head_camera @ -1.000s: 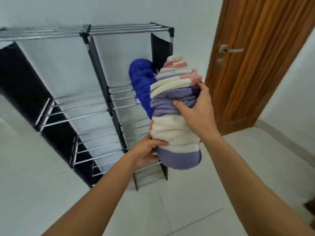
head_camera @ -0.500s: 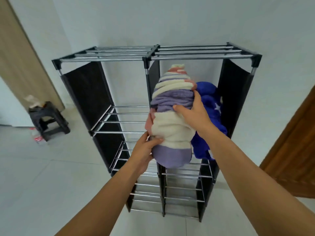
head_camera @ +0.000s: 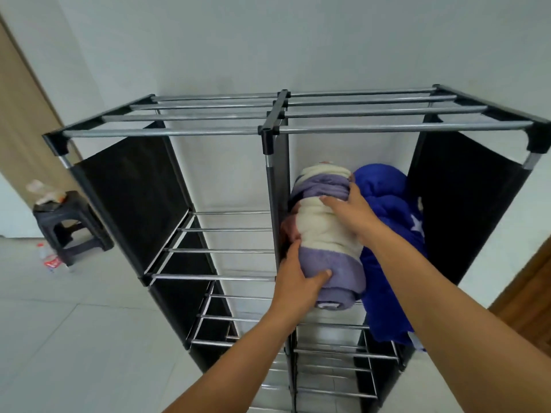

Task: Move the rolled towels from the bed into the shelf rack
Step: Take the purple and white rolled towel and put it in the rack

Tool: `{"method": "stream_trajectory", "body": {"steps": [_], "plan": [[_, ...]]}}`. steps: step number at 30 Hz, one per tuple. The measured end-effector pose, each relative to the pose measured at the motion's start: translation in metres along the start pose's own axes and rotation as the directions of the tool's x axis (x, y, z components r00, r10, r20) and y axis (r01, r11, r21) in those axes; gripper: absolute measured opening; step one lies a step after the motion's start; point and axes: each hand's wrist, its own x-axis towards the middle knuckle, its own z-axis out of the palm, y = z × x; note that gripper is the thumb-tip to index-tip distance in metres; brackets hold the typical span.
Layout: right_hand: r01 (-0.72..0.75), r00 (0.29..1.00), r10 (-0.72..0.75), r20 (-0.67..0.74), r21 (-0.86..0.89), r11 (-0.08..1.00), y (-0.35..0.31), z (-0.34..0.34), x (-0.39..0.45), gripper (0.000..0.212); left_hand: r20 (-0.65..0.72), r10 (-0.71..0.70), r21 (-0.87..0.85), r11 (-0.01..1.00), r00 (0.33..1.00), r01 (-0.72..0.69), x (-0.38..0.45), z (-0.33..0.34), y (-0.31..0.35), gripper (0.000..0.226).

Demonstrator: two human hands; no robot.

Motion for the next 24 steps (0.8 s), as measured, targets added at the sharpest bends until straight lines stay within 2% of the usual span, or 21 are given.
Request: {"method": "stream_trajectory", "body": {"steps": [3,6,11,15,17,19,22,24], "plan": [[-0.02,0.998,0.03,0.052,-0.192,0.981,0.008,0.009,0.005,0.069,-0.029,-0.046,0.107,0.993,0.999,0.049,0.012,0.004,-0.004,0.071],[-0.028,0.996,0.054,0.072,-0.327,0.945,0.01,0.014,0.005,0.068,-0.032,-0.048,0.226,0.973,0.998,0.054,0.017,0.006,-0.005,0.067],[0.012,0.995,0.03,0.1,-0.399,0.917,0.005,0.009,-0.012,0.061,-0.008,-0.038,0.322,0.946,0.999,0.038,0.016,0.005,-0.008,0.068],[0.056,0.984,0.011,0.179,-0.364,0.93,0.005,-0.017,-0.047,0.055,0.05,-0.037,0.403,0.915,0.998,0.014,0.004,-0.003,-0.004,0.075],[0.057,0.982,0.004,0.186,-0.323,0.945,0.009,-0.034,-0.068,0.053,0.05,0.061,0.479,0.874,0.997,-0.077,-0.011,-0.002,0.005,0.073],[0.064,0.987,-0.02,0.158,-0.277,0.959,0.014,-0.051,-0.091,0.049,0.007,0.242,0.505,0.836,0.97,-0.213,-0.026,0.004,0.016,0.068],[0.045,0.998,-0.038,0.042,-0.168,0.985,0.024,-0.081,-0.128,0.04,-0.004,0.45,0.433,0.806,0.893,-0.404,-0.042,0.024,0.033,0.056],[0.021,0.998,-0.025,-0.049,-0.065,0.998,0.035,-0.103,-0.157,0.032,0.062,0.497,0.378,0.791,0.866,-0.481,-0.05,0.042,0.038,0.037]]}}
